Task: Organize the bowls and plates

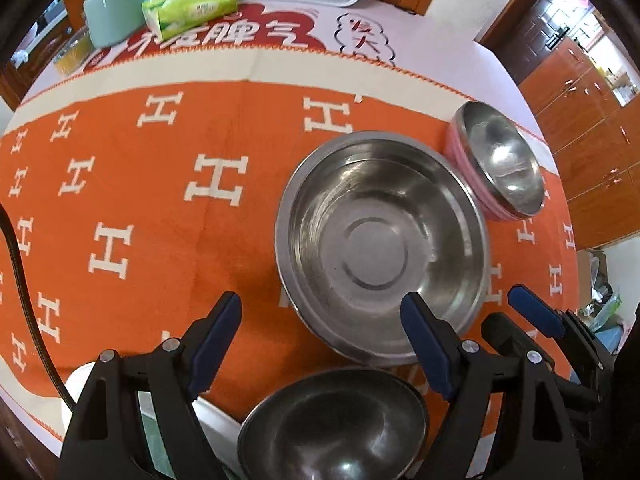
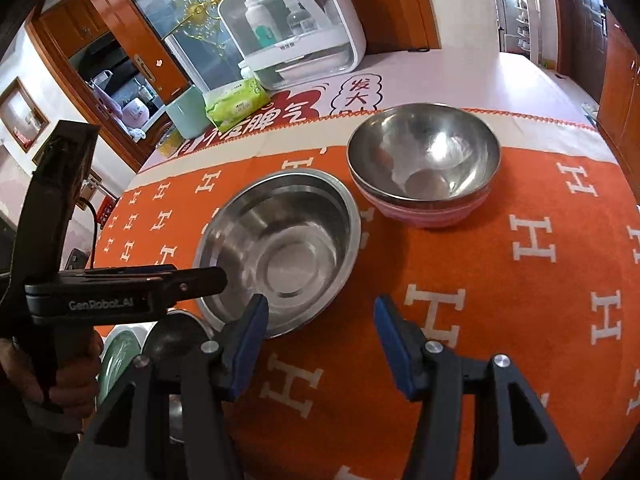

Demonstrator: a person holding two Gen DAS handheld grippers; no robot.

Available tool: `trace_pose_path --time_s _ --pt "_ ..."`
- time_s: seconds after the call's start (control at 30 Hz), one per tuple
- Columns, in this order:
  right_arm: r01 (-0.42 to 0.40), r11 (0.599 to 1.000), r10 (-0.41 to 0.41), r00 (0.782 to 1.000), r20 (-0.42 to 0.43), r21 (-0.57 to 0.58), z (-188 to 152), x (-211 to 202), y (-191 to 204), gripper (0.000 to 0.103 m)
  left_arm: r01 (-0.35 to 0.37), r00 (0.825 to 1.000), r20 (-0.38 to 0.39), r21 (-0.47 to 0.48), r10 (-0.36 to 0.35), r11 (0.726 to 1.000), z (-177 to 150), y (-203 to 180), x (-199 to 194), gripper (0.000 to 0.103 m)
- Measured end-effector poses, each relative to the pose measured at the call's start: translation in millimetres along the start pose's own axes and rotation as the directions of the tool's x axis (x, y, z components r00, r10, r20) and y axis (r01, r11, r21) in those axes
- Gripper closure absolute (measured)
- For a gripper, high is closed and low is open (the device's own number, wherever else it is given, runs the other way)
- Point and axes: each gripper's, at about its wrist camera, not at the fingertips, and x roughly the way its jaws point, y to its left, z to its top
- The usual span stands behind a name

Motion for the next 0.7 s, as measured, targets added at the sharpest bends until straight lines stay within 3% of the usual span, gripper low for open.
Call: trace_pose_path --time_s 0.13,0.4,0.53,0.63,0.7 --pt "-0.001 1.0 0.001 1.0 -0.002 -0.01 3 7 0 0.051 0.004 1.0 -0.015 -0.028 -0.004 1.0 3 2 12 0.022" --pt "-0.013 1.0 0.013 0.999 -0.03 -0.01 5 20 0 0.069 0.023 0.999 -0.041 -0.062 -0.025 0.998 6 5 27 0.029" --pt "-0.013 1.0 0.013 0.999 -0.036 -0.002 5 24 -1 0.078 0.009 0.999 -0.048 -0.064 -0.012 0.998 9 6 33 0.04" --pt "-0.014 1.0 0.015 0.999 -0.034 0.005 5 24 -2 0.079 0.015 0.998 -0.053 -0.063 -0.018 0.998 10 6 36 0.067" --pt "-0.012 1.0 0.012 0.999 -0.034 0.002 5 24 -1 0.079 0.016 0.998 -0.059 -0.072 -0.021 0.997 10 7 38 0.076"
